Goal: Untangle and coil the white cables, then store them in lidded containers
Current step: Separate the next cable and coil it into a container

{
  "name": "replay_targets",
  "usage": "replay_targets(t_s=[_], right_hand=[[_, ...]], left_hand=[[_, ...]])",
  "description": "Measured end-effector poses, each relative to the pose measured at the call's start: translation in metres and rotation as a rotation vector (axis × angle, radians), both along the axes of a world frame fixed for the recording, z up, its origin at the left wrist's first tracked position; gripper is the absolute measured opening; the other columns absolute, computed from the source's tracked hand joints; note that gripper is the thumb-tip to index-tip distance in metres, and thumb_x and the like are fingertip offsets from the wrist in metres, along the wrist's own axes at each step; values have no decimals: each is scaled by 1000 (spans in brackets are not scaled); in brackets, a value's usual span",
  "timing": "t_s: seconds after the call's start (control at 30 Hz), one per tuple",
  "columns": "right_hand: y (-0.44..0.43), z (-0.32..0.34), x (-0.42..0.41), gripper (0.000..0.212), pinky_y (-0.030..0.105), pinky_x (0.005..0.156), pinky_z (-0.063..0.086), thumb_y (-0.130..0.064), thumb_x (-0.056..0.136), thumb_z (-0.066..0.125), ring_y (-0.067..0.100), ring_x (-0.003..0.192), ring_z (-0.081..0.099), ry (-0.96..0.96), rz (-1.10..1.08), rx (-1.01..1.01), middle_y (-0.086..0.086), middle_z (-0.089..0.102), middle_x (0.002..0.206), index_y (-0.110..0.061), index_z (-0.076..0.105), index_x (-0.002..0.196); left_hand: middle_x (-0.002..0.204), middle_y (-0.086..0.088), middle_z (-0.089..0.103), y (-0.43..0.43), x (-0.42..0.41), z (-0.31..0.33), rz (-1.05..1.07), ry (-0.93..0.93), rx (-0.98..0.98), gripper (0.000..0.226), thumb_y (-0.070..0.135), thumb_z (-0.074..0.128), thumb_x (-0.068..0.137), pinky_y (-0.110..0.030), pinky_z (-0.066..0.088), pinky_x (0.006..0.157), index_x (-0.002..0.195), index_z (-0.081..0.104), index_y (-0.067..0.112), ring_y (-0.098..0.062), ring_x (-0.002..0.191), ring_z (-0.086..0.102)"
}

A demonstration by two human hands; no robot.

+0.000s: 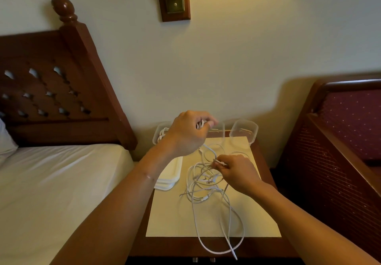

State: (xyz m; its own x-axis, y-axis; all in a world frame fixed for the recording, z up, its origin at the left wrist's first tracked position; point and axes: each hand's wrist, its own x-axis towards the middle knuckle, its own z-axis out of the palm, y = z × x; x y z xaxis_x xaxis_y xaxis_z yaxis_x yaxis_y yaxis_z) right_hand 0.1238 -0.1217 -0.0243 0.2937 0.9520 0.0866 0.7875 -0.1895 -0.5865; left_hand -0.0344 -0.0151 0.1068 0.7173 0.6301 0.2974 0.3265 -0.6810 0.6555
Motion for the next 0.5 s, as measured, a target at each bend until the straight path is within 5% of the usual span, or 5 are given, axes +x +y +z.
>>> replay_targets(t_s=[0.1,0.2,0.33,0.43,0.5], right_hand=[[-1,1,0,21,36,71,51,-45,101,60,17,76,64,-112,-13,53,-7,75,84,-32,75,105],[0,8,3,18,37,80,50,-32,102,59,18,80,63,-162,-22,39,-7,76,92,-30,75,111],[0,18,5,30,39,87,50,-50,100,57,13,88,62,-183,-16,44,-9,72,103,-33,70,121],[0,17,1,49,39,92,48,-67,94,55,11,107,50,-118,-21,54,-11,56,117,-42,58,136],[1,14,-1,42,42,91,49,-63,94,57,9,108,48,-4,-71,148,-14,56,116,-39,66,128]], left_hand=[[112,10,72,5,-3,-13,55,499,151,45,68,59,92,-32,49,77,117,75,34,-13,99,64],[112,10,71,1,-5,-31,9,729,162,65,84,55,82,-35,53,79,118,75,34,-13,100,63],[85,8,67,-1,-3,-49,-29,570,112,36,56,54,101,-37,52,71,91,75,28,-14,81,61],[79,6,62,-5,0,-49,-73,418,-16,30,41,49,107,-40,48,70,87,65,26,-17,77,59],[79,3,62,-6,3,-48,-100,369,-31,31,38,47,109,-45,49,72,87,63,24,-20,77,59]])
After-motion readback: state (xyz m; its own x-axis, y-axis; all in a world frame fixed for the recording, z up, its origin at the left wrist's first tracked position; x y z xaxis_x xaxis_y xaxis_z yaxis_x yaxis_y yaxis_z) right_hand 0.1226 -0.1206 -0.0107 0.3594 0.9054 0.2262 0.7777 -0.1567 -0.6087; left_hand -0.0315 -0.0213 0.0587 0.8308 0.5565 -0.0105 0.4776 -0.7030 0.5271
